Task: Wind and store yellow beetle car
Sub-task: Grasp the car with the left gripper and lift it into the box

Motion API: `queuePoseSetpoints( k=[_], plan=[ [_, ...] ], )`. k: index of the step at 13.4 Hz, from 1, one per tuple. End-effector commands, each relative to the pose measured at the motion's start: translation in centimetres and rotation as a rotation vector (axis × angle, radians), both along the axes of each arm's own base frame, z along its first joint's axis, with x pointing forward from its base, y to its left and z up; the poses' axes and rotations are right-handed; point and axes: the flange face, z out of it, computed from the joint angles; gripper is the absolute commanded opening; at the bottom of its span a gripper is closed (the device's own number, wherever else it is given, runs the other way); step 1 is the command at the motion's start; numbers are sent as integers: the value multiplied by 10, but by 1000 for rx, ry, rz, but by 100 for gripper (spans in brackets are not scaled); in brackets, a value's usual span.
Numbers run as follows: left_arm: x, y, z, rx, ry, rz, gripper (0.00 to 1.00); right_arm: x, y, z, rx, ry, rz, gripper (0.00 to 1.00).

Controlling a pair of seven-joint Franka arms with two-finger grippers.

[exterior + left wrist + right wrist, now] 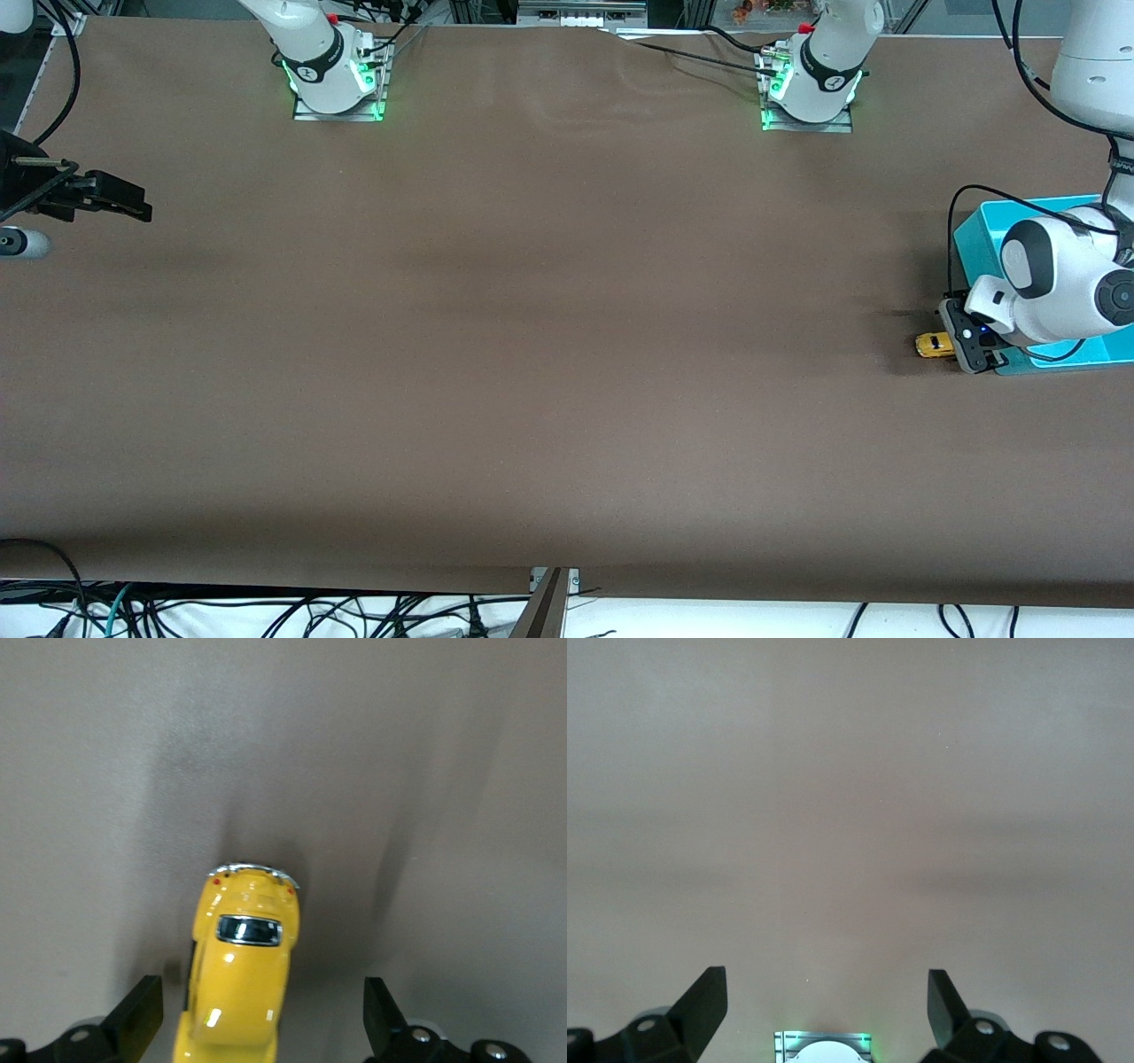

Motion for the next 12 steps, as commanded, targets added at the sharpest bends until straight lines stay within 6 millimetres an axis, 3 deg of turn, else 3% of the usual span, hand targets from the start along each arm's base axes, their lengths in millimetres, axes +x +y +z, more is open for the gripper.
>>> queuePoseSetpoints(
  k=[1, 2, 3, 4, 6, 7, 10, 12],
  plan=[
    [0, 1, -5, 15, -17, -62, 89, -1, 3, 4, 13, -5, -8, 100],
    [-1, 5, -4, 16, -20, -56, 42, -1, 2, 4, 13, -5, -8, 100],
    [-1, 7, -5, 17, -21, -55, 15, -1, 2, 4, 13, -5, -8, 100],
    [0, 6, -3, 18, -23, -58, 1, -1, 2, 4, 13, -5, -8, 100],
    [3, 2, 8, 18, -25, -61, 0, -1, 1, 4, 13, -5, -9, 100],
    [6, -1, 22, 20, -24, -66, 0, -1, 2, 4, 13, -5, -8, 100],
    [9, -18, 81, 24, 26, -76, 0, -1, 0, 4, 13, -5, -11, 100],
    [1, -17, 121, 14, 116, -67, 0, 0, 1, 3, 13, -3, -11, 100]
  ],
)
